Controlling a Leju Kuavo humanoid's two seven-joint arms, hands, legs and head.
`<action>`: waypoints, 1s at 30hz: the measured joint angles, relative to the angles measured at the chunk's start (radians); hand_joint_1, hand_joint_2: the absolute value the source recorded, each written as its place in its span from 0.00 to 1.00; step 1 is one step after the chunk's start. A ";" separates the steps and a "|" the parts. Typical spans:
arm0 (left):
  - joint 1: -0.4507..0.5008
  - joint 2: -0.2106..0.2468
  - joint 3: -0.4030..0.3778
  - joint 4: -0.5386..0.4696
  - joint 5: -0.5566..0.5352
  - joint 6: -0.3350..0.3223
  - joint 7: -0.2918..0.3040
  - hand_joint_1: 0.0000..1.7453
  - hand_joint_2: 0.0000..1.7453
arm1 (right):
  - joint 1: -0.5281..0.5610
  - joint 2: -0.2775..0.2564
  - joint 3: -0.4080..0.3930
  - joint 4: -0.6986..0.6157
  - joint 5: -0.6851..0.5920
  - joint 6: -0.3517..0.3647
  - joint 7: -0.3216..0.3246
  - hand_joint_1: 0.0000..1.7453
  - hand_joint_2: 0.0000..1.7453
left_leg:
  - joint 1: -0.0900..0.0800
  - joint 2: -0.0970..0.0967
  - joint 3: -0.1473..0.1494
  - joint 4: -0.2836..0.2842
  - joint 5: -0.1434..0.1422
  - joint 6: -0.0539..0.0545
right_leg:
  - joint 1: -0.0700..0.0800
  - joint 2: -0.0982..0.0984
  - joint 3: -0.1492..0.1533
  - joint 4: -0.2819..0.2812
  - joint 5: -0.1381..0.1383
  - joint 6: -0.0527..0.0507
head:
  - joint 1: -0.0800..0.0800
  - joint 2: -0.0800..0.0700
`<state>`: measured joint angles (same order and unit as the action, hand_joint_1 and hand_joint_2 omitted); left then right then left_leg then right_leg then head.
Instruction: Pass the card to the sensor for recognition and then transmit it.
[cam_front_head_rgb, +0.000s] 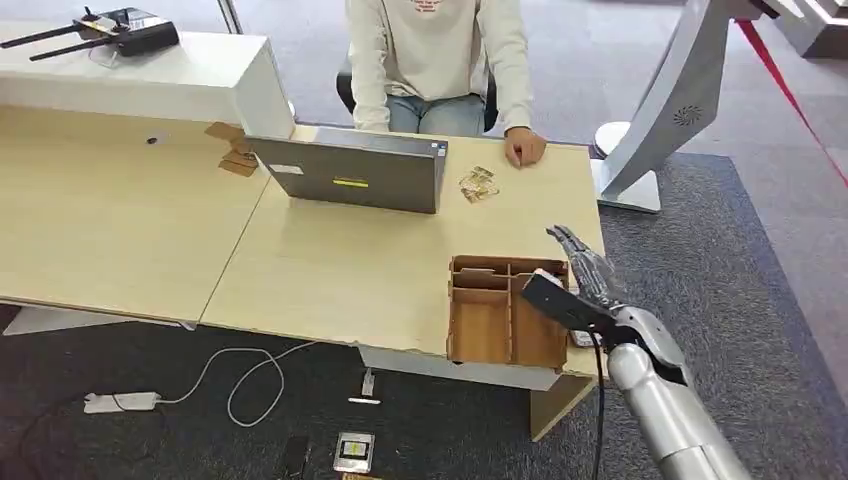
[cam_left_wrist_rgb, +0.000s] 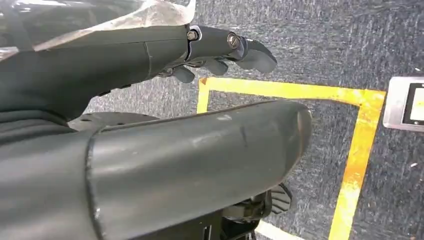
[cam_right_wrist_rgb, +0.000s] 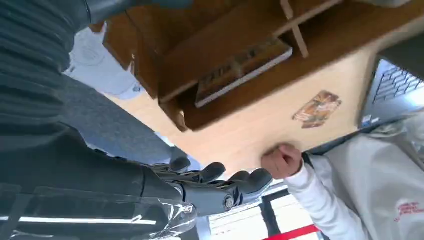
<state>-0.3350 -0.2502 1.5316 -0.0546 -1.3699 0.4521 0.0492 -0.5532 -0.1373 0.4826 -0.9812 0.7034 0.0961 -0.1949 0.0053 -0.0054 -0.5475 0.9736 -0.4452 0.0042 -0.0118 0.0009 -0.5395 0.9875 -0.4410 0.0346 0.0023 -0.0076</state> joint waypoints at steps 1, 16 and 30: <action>0.000 0.000 0.000 0.000 0.000 -0.001 -0.001 0.00 0.00 | 0.005 -0.001 0.001 -0.001 -0.001 0.003 -0.003 0.00 1.00 | 0.000 0.000 0.000 0.000 0.000 0.000 | 0.000 0.000 0.000 0.000 0.000 0.000 | 0.000 0.000; 0.002 -0.002 0.000 0.000 0.021 -0.006 -0.030 0.00 0.00 | 0.088 0.051 0.006 -0.070 0.042 -0.040 0.084 0.00 1.00 | 0.000 0.000 0.000 0.000 0.000 0.000 | 0.000 0.000 0.000 0.000 0.000 0.000 | 0.000 0.000; 0.003 0.003 0.000 0.000 0.001 -0.006 -0.055 0.00 0.00 | 0.092 0.082 0.006 -0.073 0.045 -0.089 0.073 0.00 1.00 | 0.000 0.000 0.000 0.000 0.000 0.000 | 0.000 0.000 0.000 0.000 0.000 0.000 | 0.000 0.000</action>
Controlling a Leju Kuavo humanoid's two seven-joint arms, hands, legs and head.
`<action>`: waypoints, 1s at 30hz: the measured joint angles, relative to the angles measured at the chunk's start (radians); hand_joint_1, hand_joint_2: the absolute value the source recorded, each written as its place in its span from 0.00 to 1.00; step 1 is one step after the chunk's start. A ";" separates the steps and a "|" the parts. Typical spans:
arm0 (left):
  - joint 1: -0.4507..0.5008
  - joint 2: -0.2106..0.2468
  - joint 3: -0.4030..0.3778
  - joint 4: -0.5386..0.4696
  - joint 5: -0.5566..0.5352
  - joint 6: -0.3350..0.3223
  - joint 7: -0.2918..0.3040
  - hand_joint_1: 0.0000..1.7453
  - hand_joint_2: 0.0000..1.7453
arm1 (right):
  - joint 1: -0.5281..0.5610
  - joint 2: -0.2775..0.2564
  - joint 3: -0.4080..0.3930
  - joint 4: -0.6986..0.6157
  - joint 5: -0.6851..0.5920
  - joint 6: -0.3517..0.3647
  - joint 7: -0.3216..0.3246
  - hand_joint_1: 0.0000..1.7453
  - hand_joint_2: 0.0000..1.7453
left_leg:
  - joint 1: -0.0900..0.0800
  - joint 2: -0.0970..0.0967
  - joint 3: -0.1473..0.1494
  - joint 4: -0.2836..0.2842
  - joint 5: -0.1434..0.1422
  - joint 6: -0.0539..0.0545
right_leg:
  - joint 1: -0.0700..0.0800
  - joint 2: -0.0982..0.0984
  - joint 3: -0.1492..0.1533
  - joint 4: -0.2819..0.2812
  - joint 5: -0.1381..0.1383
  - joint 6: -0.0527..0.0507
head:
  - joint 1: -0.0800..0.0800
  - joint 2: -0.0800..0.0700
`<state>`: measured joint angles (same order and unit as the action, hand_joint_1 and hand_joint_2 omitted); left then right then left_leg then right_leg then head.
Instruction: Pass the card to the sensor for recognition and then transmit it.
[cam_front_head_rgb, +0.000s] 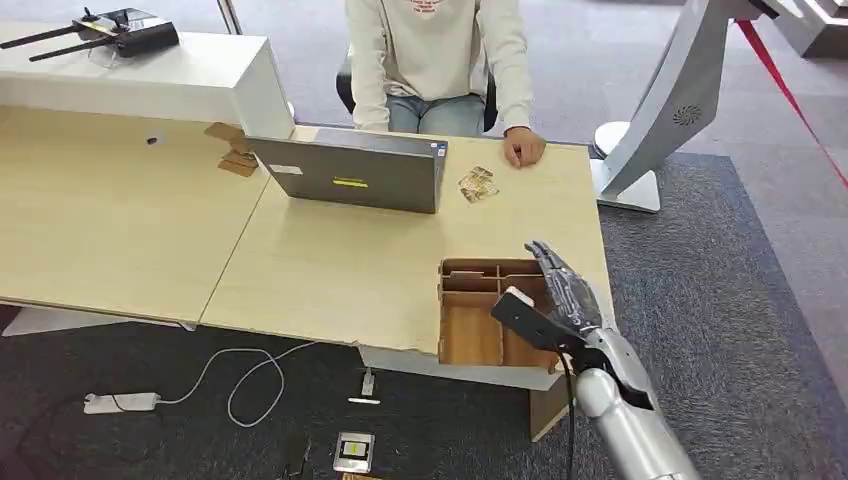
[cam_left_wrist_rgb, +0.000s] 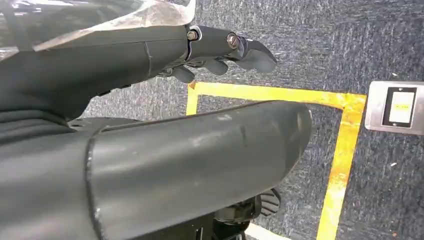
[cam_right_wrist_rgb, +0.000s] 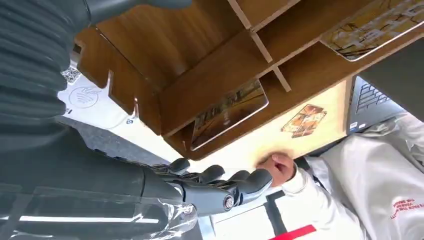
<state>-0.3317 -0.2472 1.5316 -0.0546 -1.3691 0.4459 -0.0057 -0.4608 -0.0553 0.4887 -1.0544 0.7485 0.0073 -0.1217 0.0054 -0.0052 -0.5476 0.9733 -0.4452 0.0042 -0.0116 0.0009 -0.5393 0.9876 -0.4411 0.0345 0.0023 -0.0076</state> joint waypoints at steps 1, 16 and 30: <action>0.000 0.001 0.000 0.000 0.000 0.000 -0.002 0.00 0.00 | -0.001 0.002 0.000 0.003 0.001 -0.005 0.000 0.00 1.00 | 0.000 0.000 0.000 0.000 0.000 0.000 | 0.000 0.000 0.000 0.000 0.000 0.000 | 0.000 0.000; 0.003 0.005 0.000 0.000 0.022 0.000 -0.011 0.00 0.00 | -0.016 0.014 0.000 0.037 0.005 -0.040 -0.005 0.00 1.00 | 0.000 0.000 0.000 0.000 0.000 0.000 | 0.000 0.000 0.000 0.000 0.000 0.000 | 0.000 0.000; 0.009 0.009 0.000 0.000 0.032 -0.003 -0.016 0.00 0.00 | -0.016 0.015 0.000 0.042 0.003 -0.039 -0.005 1.00 1.00 | 0.000 0.000 0.000 0.000 0.000 0.000 | 0.000 0.000 0.000 0.000 0.000 0.000 | 0.000 0.000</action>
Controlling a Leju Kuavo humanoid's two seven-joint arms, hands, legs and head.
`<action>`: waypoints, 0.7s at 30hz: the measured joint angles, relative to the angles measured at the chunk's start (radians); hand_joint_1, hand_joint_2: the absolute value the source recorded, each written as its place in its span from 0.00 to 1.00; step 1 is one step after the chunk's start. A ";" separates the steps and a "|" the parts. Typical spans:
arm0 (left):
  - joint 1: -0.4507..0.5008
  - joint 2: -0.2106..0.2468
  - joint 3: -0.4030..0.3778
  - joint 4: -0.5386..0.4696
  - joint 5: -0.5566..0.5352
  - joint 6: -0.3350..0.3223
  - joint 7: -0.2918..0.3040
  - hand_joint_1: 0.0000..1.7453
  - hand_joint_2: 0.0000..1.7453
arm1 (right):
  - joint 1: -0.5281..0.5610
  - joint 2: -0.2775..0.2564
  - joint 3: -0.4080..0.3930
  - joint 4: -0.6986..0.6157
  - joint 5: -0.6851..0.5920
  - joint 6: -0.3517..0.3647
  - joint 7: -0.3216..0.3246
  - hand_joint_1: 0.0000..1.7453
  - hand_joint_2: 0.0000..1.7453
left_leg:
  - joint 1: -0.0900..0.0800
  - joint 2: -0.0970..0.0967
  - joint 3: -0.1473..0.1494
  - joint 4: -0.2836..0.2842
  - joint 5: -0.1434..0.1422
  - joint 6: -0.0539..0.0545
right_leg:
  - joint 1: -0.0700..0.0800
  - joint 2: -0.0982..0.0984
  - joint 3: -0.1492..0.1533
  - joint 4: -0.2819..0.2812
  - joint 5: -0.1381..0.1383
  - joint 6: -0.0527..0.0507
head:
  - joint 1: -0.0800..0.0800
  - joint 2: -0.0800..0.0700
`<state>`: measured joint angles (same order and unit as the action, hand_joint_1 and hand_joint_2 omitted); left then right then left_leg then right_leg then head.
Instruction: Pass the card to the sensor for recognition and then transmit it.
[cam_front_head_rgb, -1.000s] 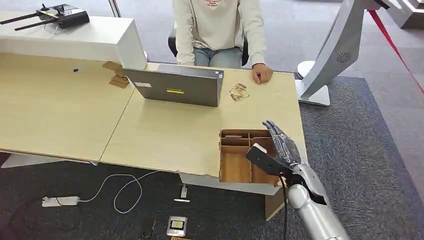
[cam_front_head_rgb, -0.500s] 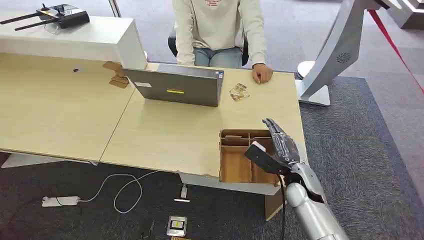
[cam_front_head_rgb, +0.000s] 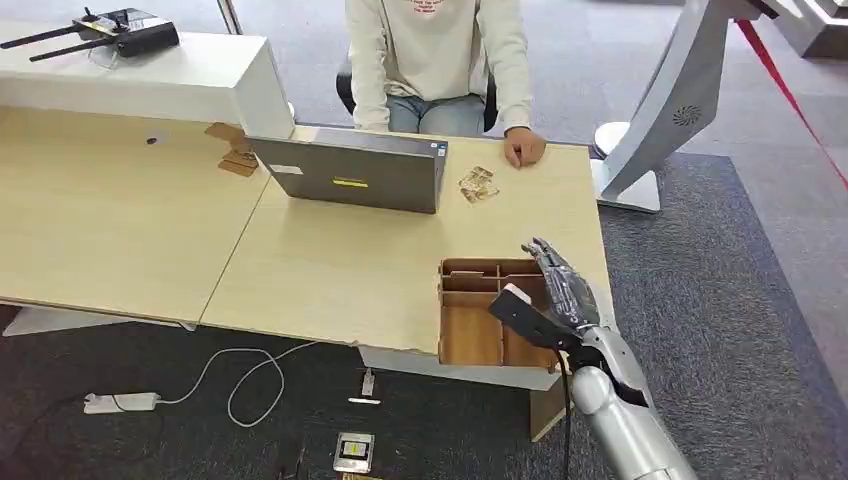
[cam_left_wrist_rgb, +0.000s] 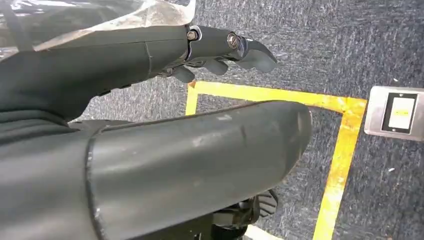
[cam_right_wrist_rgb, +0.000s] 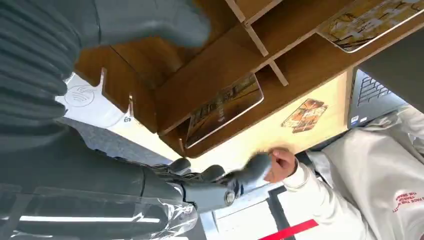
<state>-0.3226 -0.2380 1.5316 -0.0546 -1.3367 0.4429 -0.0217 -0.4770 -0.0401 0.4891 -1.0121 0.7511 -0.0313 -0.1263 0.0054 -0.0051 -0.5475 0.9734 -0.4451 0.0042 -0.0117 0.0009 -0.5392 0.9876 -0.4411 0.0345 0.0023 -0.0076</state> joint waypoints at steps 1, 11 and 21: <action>0.000 0.000 0.000 0.000 0.000 0.002 0.000 0.00 0.00 | 0.000 0.000 0.000 0.000 -0.002 0.000 0.000 1.00 1.00 | 0.000 0.000 0.000 0.000 0.000 0.000 | 0.000 0.000 0.000 0.000 0.000 0.000 | 0.000 0.000; 0.008 0.014 0.000 0.000 -0.018 -0.027 -0.002 0.00 0.00 | -0.015 0.005 0.000 0.006 -0.011 0.000 -0.001 0.92 1.00 | 0.000 0.000 0.000 0.000 0.000 0.000 | 0.000 0.000 0.000 0.000 0.000 0.000 | 0.000 0.000; 0.009 0.021 0.000 0.000 -0.024 -0.027 -0.006 0.00 0.00 | -0.021 0.011 0.000 0.024 -0.015 -0.016 -0.002 1.00 1.00 | 0.000 0.000 0.000 0.000 0.000 0.000 | 0.000 0.000 0.000 0.000 0.000 0.000 | 0.000 0.000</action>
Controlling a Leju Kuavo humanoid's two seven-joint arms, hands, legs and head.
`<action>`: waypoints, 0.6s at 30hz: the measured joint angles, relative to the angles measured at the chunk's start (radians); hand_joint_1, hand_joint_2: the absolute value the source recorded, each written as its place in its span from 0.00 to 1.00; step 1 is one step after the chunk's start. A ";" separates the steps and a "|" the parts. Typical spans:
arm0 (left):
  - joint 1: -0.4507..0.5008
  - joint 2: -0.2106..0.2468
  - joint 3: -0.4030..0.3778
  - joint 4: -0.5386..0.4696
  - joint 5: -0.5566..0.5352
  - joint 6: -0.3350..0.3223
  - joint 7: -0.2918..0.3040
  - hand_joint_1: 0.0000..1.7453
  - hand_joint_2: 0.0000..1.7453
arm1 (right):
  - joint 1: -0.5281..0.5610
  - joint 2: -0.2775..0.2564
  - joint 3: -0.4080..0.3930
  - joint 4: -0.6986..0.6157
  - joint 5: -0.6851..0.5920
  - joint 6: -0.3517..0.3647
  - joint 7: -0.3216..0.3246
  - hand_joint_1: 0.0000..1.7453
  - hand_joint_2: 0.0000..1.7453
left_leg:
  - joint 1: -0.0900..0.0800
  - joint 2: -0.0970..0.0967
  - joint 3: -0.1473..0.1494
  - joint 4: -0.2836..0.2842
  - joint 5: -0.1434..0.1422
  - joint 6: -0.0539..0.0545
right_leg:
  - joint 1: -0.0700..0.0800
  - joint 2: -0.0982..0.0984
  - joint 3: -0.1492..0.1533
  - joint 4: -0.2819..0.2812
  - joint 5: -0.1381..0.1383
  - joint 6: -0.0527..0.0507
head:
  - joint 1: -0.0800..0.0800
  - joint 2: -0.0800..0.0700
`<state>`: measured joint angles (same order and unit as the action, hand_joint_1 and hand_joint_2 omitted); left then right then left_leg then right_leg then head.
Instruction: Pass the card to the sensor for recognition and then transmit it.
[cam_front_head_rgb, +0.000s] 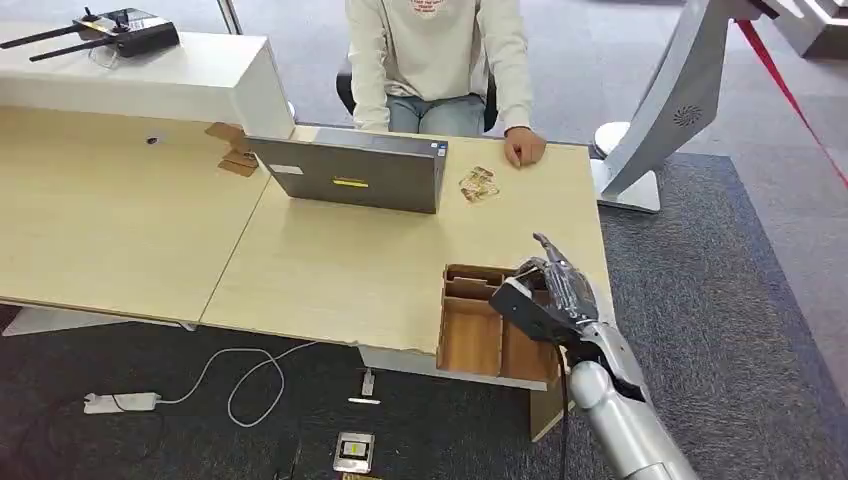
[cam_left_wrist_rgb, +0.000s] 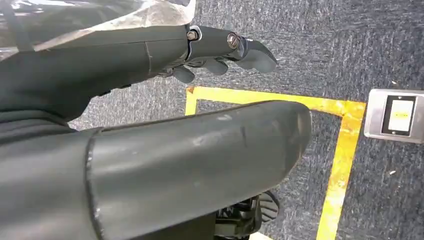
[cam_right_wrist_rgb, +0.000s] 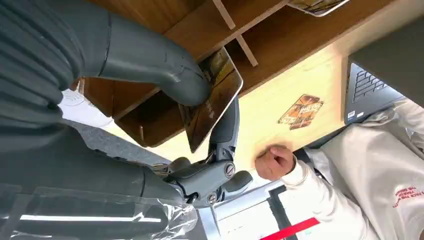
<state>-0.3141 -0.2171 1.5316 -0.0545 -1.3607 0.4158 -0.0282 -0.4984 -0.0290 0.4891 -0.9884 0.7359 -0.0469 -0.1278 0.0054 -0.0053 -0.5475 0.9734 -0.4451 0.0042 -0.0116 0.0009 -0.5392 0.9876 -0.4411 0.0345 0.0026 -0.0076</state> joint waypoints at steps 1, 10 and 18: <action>0.000 0.000 0.000 0.000 -0.001 0.000 0.000 0.00 0.00 | 0.000 0.001 0.000 0.001 -0.001 -0.005 0.000 1.00 1.00 | 0.000 0.000 0.000 0.000 0.000 0.000 | 0.000 0.000 0.000 0.000 0.000 0.000 | 0.000 0.000; -0.001 0.005 0.000 0.000 -0.044 -0.001 -0.023 0.00 0.00 | -0.085 -0.015 -0.027 0.004 -0.045 -0.052 -0.083 1.00 1.00 | 0.000 0.000 0.000 0.000 0.000 0.000 | 0.000 0.000 0.000 0.000 0.000 0.000 | 0.000 0.000; 0.000 0.009 0.000 0.000 -0.075 -0.001 -0.038 0.00 0.00 | -0.227 -0.045 -0.064 -0.011 -0.051 -0.042 -0.086 1.00 1.00 | 0.000 0.000 0.000 0.000 0.000 0.000 | 0.000 0.000 0.000 0.000 0.001 0.000 | 0.000 0.000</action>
<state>-0.3137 -0.2083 1.5316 -0.0546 -1.4355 0.4147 -0.0664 -0.7250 -0.0740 0.4246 -0.9995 0.6848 -0.0889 -0.2136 0.0052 -0.0053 -0.5473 0.9738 -0.4447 0.0043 -0.0120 0.0009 -0.5395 0.9876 -0.4404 0.0344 0.0023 -0.0076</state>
